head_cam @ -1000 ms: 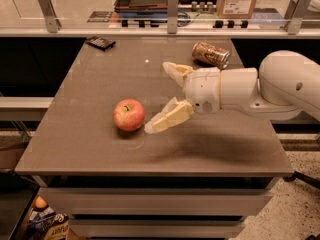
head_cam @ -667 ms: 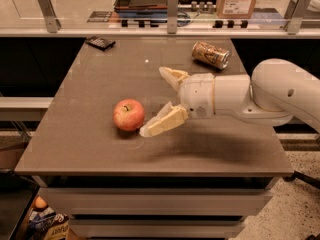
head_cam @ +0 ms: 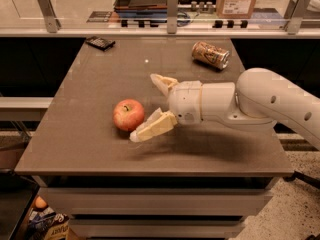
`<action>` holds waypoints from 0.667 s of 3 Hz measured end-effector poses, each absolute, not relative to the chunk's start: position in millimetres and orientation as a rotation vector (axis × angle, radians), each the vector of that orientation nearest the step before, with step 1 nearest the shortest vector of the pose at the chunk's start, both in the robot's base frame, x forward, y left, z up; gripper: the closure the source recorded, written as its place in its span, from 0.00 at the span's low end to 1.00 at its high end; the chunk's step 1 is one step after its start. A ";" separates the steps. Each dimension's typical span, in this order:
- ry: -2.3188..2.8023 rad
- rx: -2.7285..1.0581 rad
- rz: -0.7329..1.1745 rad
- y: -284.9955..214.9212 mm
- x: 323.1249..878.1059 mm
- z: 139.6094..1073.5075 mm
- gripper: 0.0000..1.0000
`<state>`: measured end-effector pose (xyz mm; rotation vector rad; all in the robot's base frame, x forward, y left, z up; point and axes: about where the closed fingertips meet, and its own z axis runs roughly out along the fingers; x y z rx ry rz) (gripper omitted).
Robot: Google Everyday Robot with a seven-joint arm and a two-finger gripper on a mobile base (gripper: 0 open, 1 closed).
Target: Move apple near rxbar chocolate
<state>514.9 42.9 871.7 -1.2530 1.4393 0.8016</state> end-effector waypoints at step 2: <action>1.476 -1.262 0.835 64.3 520.2 852.1 0.00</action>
Offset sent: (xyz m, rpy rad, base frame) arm 0.0109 0.0274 -0.0332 -0.0169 0.0769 0.0069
